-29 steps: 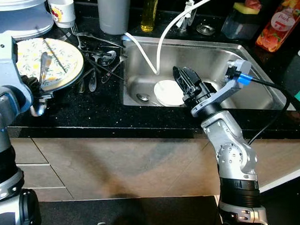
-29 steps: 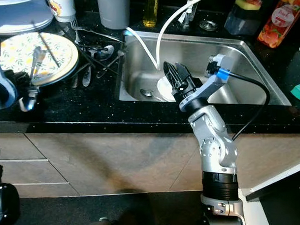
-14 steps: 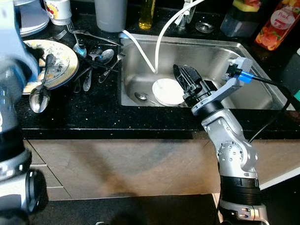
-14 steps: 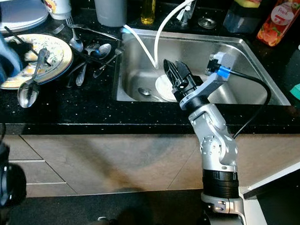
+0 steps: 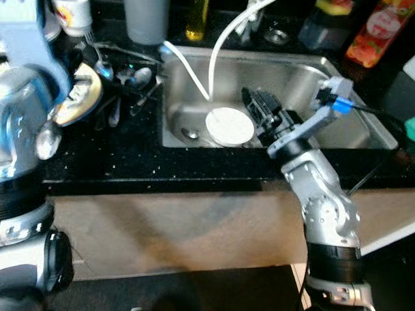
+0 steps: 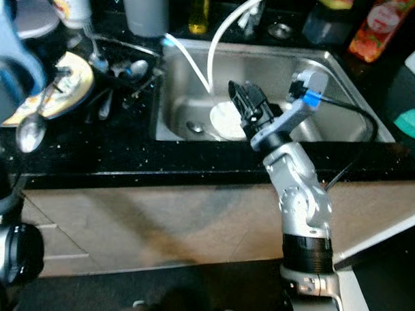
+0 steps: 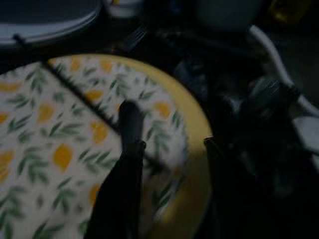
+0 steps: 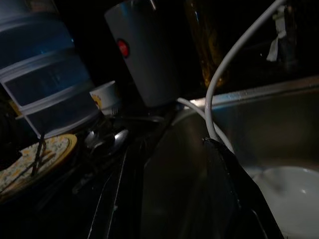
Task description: Kitchen organization
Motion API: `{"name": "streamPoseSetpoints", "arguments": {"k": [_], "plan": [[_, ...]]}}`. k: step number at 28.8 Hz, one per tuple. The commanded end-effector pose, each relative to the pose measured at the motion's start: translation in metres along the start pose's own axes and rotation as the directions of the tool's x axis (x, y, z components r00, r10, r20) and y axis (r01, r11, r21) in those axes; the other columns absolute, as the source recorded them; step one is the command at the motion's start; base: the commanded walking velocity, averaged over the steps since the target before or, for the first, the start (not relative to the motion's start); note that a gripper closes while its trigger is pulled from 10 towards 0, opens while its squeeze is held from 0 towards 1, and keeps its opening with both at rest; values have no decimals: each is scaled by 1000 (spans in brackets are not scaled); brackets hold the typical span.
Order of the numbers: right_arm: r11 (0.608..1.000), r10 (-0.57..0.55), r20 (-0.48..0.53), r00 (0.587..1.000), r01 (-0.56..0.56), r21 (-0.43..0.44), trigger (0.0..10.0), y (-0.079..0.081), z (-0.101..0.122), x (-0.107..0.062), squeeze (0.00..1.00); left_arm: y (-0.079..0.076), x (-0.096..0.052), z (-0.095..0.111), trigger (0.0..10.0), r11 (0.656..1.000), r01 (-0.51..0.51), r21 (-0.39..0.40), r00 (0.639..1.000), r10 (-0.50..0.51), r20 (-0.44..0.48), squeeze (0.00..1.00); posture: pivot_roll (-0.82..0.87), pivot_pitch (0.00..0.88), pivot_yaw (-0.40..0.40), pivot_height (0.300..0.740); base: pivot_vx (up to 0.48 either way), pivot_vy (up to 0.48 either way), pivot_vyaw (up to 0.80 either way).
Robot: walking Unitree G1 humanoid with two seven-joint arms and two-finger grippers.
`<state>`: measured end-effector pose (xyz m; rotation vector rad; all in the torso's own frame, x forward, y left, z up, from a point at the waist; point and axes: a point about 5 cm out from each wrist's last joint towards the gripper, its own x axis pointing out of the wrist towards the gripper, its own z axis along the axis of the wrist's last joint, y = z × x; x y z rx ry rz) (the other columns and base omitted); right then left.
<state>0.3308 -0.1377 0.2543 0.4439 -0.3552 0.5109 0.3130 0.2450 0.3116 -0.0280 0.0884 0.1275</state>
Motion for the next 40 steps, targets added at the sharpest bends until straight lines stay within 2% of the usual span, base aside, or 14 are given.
{"name": "streamPoseSetpoints", "arguments": {"k": [1, 5, 7, 17, 18, 19, 20, 21, 22, 24, 26, 28, 33, 40], "plan": [[1000, 2, -14, 1000, -2, 1, 10000, -1, -2, -2, 0, 6, -5, 1, 10000, 1000, -25, 11, 1000, 25, -2, 0, 194, 111, -98, 740, 0, 0, 0], [1000, 15, -15, 1000, -15, 1, 10000, -1, -1, 3, 0, 24, -4, -16, 10000, 993, -117, 1, 990, 117, -79, 0, 203, 111, -96, 740, 0, 0, 0], [1000, 15, -4, 1000, -15, 6, 10000, -1, -1, 6, 0, 29, 7, -25, 10000, 993, -114, -33, 988, 110, -108, 0, 202, 101, -88, 740, 0, 0, 0], [1000, 1, 18, 1000, -1, -9, 10000, 0, 4, 2, 0, 29, 32, -49, 10000, 985, -66, -161, 978, 32, -204, 0, 155, 86, -68, 740, 0, 0, 0], [1000, -3, 17, 1000, 3, -14, 10000, -1, 4, 1, 0, 29, 35, -53, 9020, 984, -59, -168, 977, 22, -213, 0, 144, 82, -66, 740, 0, 0, 0], [1000, -4, 18, 1000, 5, -16, 10000, -1, 4, 0, 0, 30, 37, -57, 4706, 985, -69, -158, 975, 33, -221, 0, 144, 82, -66, 740, 0, 0, 0], [1000, -4, 18, 1000, 5, -16, 10000, -1, 4, 0, 0, 30, 37, -57, 4706, 985, -69, -158, 975, 33, -221, 0, 144, 82, -66, 740, 0, 0, 0], [1000, -4, 18, 1000, 4, -18, 10000, -1, 4, 0, 0, 29, 38, -58, 3686, 987, -69, -148, 975, 35, -218, 0, 139, 82, -66, 740, 0, 0, 0], [1000, -4, 20, 1000, 5, -17, 10000, -1, 5, 0, 0, 28, 41, -57, 0, 990, -83, -114, 976, 57, -210, 0, 149, 82, -67, 740, 0, 0, 0], [1000, -5, 21, 1000, 5, -17, 10000, -1, 5, 0, 0, 28, 42, -57, 0, 991, -89, -98, 976, 67, -206, 0, 149, 82, -67, 740, 0, 0, 0], [1000, -6, 23, 1000, 6, -17, 10000, -1, 4, 1, 0, 28, 44, -55, 0, 995, -104, -1, 977, 102, -189, 0, 155, 77, -60, 740, 0, 0, 0], [1000, -6, 28, 1000, 6, -14, 10000, 0, 4, 2, 0, 29, 45, -52, 0, 993, -109, 39, 979, 115, -171, 0, 155, 76, -56, 740, 0, 0, 0], [1000, -6, 35, 999, 6, -10, 10000, 1, 4, 2, 0, 30, 46, -42, 0, 990, -124, 68, 983, 132, -128, 0, 153, 77, -52, 740, 0, 0, 0], [1000, -13, 31, 999, 14, -9, 10000, 0, 3, 0, 0, 15, 41, 6, 0, 995, -82, 48, 988, 75, 133, 0, 153, 81, -56, 740, 0, 0, 0]]}}
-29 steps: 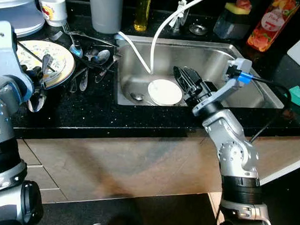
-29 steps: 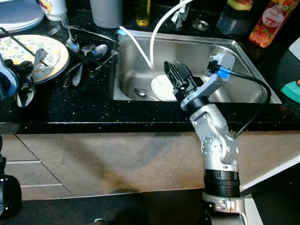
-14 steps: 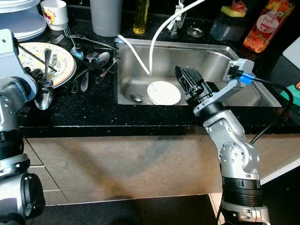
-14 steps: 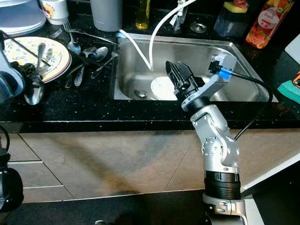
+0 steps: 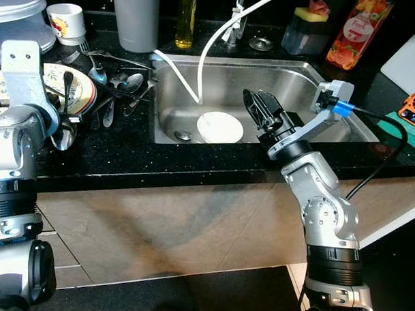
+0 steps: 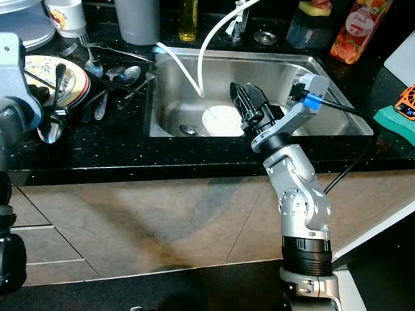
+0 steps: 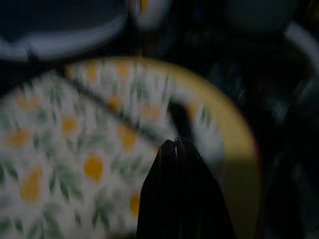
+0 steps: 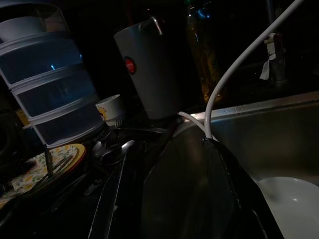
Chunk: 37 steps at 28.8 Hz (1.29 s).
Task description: Kitchen organization
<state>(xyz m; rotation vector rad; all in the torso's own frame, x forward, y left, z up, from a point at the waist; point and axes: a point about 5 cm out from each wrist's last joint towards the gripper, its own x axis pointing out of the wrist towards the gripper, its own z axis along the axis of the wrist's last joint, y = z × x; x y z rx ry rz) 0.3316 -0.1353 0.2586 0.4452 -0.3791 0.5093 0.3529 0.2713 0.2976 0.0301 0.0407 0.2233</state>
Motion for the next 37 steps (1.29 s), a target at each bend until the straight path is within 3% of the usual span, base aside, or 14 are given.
{"name": "streamPoseSetpoints", "arguments": {"k": [1, 2, 3, 7, 9, 12, 13, 19, 22, 23, 27, 31, 37], "plan": [[1000, -19, 9, 1000, 19, -5, 10000, -3, 1, -4, 0, -8, -5, 28, 1843, 999, 33, -18, 990, -30, 137, 0, 153, 81, -56, 740, 0, 0, 0], [1000, -20, 10, 1000, 20, -5, 10000, -4, 1, -4, 0, -12, -7, 39, 4863, 998, 54, -33, 982, -47, 183, 0, 153, 81, -56, 740, 0, 0, 0], [1000, -20, 12, 1000, 20, -3, 10000, -4, 2, -4, 0, -16, -10, 48, 10000, 996, 76, -46, 972, -64, 225, 0, 153, 81, -56, 740, 0, 0, 0], [1000, -19, 16, 1000, 19, 0, 10000, -3, 2, -3, 0, -28, -13, 64, 10000, 988, 144, -63, 952, -121, 280, 0, 155, 79, -57, 740, 0, 0, 0], [1000, -15, 17, 1000, 15, -1, 10000, -2, 1, -2, 0, -41, -9, 60, 10000, 983, 182, -40, 959, -168, 229, 0, 149, 74, -45, 740, 0, 0, 0], [1000, -15, 24, 1000, 15, -6, 10000, -2, 3, -3, 0, -46, -8, 52, 10000, 986, 168, -1, 968, -165, 190, 0, 143, 75, -43, 740, 0, 0, 0], [1000, -19, 26, 999, 19, -6, 10000, -3, 4, -3, 0, -45, -8, 48, 10000, 987, 159, -5, 972, -155, 174, 1000, 143, 75, -43, 740, 0, 0, 0], [1000, -27, 20, 999, 28, -6, 10000, -6, 3, -4, 0, -28, 1, 7, 10000, 999, 8, -36, 1000, -8, 9, 1000, 152, 76, -53, 740, 0, 0, 0], [1000, -25, 20, 999, 25, -5, 10000, -5, 3, -4, 0, -25, 3, 2, 10000, 999, -10, -36, 1000, 10, -8, 1000, 152, 76, -53, 740, 0, 0, 0], [1000, -22, 21, 1000, 22, -4, 10000, -5, 3, -3, 0, -24, 5, -6, 10000, 999, -24, -38, 999, 23, -39, 0, 152, 76, -53, 740, 0, 0, 0], [1000, -19, 22, 1000, 19, -3, 10000, -4, 3, -3, 0, -21, 8, -21, 10000, 998, -50, -39, 993, 46, -113, 0, 152, 76, -53, 740, 0, 0, 0], [1000, -23, 23, 999, 23, -1, 10000, -5, 3, -3, 0, -16, 14, -38, 10000, 993, -46, -112, 982, 24, -189, 0, 152, 74, -55, 740, 0, 0, 0], [1000, -20, 25, 999, 20, -2, 10000, -4, 3, -2, 0, -19, 22, -45, 10000, 976, -16, -218, 977, -31, -211, 0, 146, 69, -54, 740, 0, 0, 0]]}}
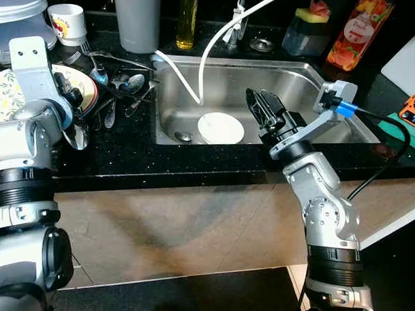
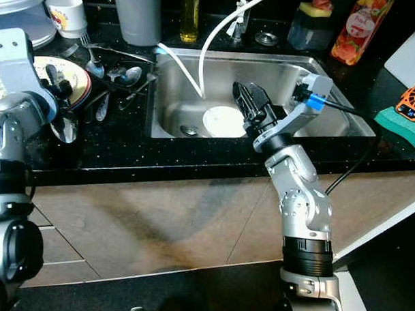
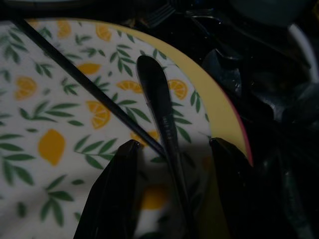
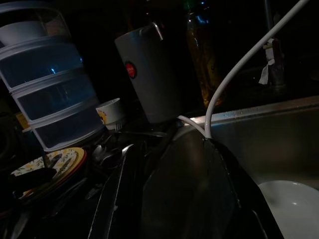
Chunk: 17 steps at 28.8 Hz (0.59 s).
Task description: Kitchen organization
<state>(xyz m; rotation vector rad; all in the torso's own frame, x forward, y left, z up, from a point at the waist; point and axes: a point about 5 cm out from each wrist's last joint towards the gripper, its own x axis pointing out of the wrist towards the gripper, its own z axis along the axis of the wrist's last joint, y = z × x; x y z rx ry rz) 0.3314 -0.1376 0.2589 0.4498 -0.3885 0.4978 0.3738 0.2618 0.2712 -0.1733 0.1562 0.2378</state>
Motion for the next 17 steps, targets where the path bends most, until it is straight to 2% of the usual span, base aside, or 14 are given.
{"name": "streamPoseSetpoints", "arguments": {"k": [1, 2, 3, 4, 5, 6, 9, 17], "plan": [[1000, -10, 13, 1000, 10, -2, 10000, -2, 1, -1, 0, 0, 7, -21, 10000, 999, 11, -51, 996, -16, -90, 0, 144, 69, -53, 740, 0, 0, 0], [1000, -10, 13, 1000, 10, -2, 10000, -2, 1, -1, 0, 0, 7, -21, 10000, 999, 11, -51, 996, -16, -90, 0, 144, 69, -53, 740, 0, 0, 0], [1000, -9, 15, 1000, 9, -4, 10000, -2, 2, -1, 0, 1, 7, -24, 8706, 999, -14, -37, 994, 10, -113, 0, 143, 68, -49, 740, 0, 0, 0], [1000, -9, 16, 1000, 9, -5, 10000, -2, 3, -2, 0, 2, 7, -25, 5882, 999, -31, -31, 992, 27, -120, 0, 144, 69, -48, 740, 0, 0, 0], [1000, -9, 16, 1000, 9, -5, 10000, -2, 3, -2, 0, 2, 7, -25, 5882, 999, -31, -31, 992, 27, -120, 0, 144, 69, -48, 740, 0, 0, 0], [1000, -16, 18, 1000, 16, -6, 10000, -4, 3, -3, 0, 10, 6, -25, 0, 993, -117, -5, 987, 116, -115, 0, 143, 69, -47, 740, 0, 0, 0], [1000, -19, 17, 1000, 19, -6, 10000, -4, 3, -3, 0, 15, 5, -24, 0, 988, -149, -43, 983, 144, -112, 0, 146, 68, -48, 740, 0, 0, 0], [1000, -7, 15, 1000, 7, -2, 10000, -2, 2, 0, 0, 11, 4, -6, 0, 990, -92, -108, 996, 90, -22, 0, 152, 59, -52, 740, 0, 0, 0]]}}
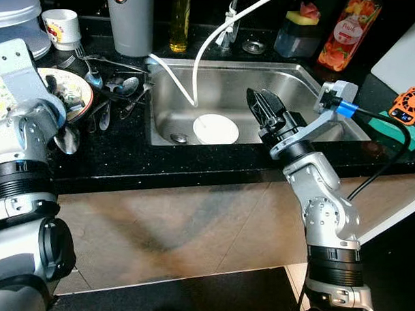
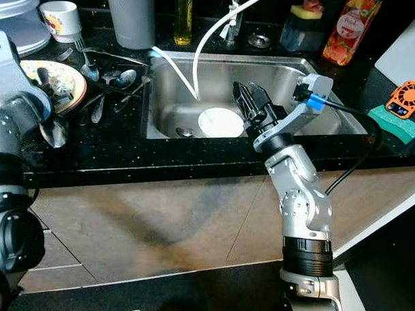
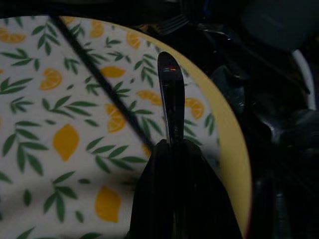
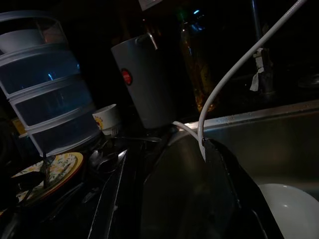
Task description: Kitchen organization
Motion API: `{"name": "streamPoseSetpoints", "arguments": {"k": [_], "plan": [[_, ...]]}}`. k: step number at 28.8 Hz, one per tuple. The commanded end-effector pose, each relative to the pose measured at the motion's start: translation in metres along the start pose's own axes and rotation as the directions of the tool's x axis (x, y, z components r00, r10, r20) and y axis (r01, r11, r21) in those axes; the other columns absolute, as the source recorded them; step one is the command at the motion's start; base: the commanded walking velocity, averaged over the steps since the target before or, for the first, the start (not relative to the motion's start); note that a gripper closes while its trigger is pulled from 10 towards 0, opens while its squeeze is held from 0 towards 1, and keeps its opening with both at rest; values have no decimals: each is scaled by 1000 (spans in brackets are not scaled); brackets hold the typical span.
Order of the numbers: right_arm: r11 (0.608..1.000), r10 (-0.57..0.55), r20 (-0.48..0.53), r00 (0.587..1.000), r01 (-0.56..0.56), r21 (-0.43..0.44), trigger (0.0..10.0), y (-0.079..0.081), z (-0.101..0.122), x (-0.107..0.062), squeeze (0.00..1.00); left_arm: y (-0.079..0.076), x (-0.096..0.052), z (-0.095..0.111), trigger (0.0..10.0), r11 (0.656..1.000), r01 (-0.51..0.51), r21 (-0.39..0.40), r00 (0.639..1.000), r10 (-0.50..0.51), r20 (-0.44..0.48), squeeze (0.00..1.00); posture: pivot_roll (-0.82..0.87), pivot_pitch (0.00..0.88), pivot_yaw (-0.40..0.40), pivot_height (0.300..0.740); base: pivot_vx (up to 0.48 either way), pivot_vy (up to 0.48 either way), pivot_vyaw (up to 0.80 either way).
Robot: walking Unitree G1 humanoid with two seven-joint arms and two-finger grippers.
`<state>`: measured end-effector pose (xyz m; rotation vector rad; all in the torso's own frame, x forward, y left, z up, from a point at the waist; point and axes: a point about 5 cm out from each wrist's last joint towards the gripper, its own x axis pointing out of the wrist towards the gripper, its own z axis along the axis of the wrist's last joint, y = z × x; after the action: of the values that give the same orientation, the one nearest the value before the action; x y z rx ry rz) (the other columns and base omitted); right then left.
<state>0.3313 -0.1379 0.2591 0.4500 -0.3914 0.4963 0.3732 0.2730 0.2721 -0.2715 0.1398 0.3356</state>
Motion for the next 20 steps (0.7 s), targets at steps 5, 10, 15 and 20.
{"name": "streamPoseSetpoints", "arguments": {"k": [5, 10, 15, 20], "plan": [[1000, -2, 10, 1000, 2, -1, 10000, -1, 1, 0, 0, -6, -4, 10, 0, 999, 16, 50, 996, -20, 89, 0, 153, 56, -53, 740, 0, 0, 0], [1000, -2, 10, 1000, 2, -2, 10000, -1, 1, 0, 0, -34, -22, 50, 10000, 986, 165, 39, 940, -169, 298, 0, 149, 48, -53, 740, 0, 0, 0], [1000, -1, 12, 1000, 1, -4, 10000, -1, 1, 0, 0, -78, -47, 86, 10000, 868, 482, -116, 825, -406, 393, 0, 149, 48, -53, 740, 0, 0, 0], [1000, -5, 18, 1000, 5, -8, 10000, -2, 3, 2, 0, -117, -46, 80, 10000, 803, 588, -96, 767, -516, 382, 0, 136, 51, -44, 740, 0, 0, 0]]}}
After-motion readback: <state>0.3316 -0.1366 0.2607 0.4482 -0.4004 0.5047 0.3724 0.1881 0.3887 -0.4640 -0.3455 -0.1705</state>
